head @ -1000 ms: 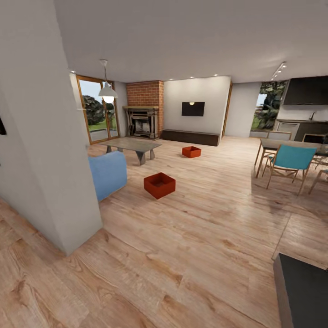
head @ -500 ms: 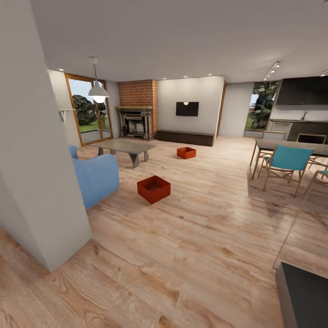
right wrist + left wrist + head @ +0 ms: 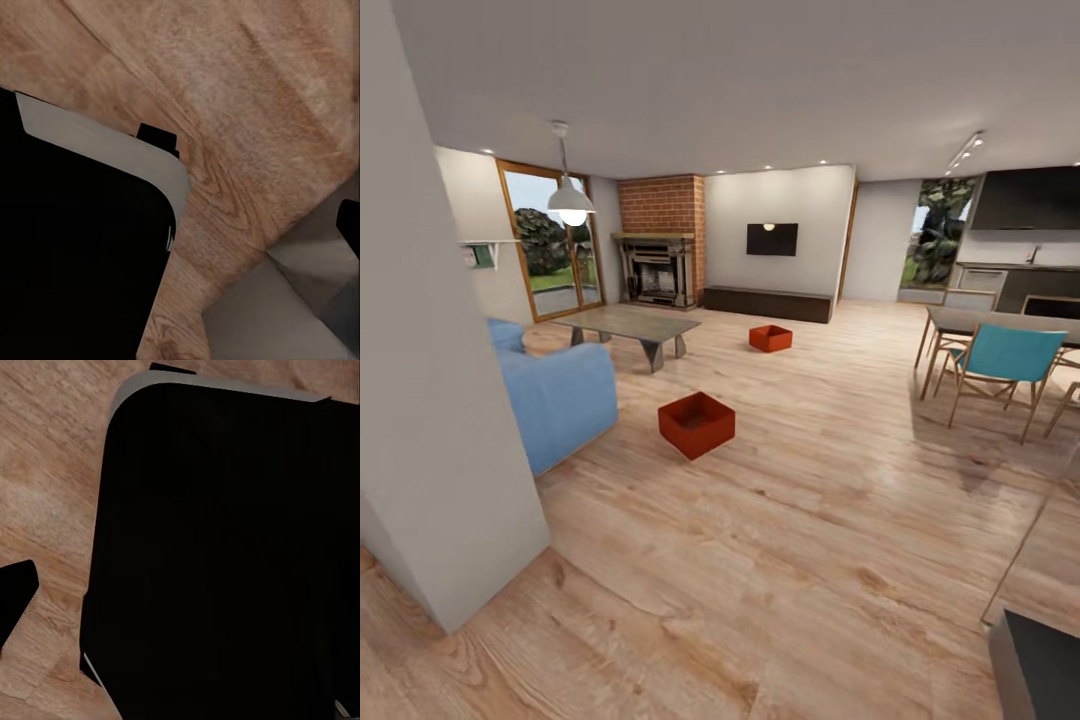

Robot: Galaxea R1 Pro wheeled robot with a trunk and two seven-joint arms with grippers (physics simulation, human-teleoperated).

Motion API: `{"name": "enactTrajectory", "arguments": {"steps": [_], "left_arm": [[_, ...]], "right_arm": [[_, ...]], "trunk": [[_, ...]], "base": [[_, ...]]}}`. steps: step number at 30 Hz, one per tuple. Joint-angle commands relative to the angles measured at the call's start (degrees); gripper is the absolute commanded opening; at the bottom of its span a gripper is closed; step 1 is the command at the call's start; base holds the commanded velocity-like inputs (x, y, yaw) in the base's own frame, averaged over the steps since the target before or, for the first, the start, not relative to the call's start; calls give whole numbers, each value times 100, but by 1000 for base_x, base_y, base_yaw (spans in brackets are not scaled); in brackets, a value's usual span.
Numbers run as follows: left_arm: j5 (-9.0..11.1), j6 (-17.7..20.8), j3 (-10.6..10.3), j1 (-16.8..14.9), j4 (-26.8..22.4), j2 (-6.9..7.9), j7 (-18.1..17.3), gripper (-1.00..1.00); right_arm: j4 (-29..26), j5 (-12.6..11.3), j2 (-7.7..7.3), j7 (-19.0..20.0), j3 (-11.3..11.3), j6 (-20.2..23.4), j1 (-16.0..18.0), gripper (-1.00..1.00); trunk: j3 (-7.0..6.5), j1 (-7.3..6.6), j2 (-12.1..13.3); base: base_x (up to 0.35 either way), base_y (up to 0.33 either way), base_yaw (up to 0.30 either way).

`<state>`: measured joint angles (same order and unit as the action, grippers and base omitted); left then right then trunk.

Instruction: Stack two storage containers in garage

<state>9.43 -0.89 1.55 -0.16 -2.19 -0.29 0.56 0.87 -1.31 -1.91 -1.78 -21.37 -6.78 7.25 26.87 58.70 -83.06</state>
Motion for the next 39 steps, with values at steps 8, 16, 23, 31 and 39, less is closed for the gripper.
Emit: {"name": "enactTrajectory", "arguments": {"steps": [8,16,23,31,39], "left_arm": [[32,-13,12,-2,-1,-1,6,100],[32,-15,12,-2,-1,0,6,100],[32,-16,12,-2,-1,-4,6,100],[32,-17,12,-2,-1,-6,6,100],[32,-15,12,-2,-1,-6,6,100]], "right_arm": [[9,-15,-2,-16,-32,-20,4,100],[9,-10,-1,-16,-41,-25,4,100],[9,-10,-2,-16,-36,-22,4,100],[9,-10,-2,-16,-42,-22,4,100],[9,-55,3,-4,-28,-22,4,100]], "trunk": [[6,3,-2],[6,3,-2],[6,3,-2],[6,3,-2],[6,3,-2]], "base": [[331,0,0],[331,0,0],[331,0,0],[331,0,0],[331,0,0]]}}
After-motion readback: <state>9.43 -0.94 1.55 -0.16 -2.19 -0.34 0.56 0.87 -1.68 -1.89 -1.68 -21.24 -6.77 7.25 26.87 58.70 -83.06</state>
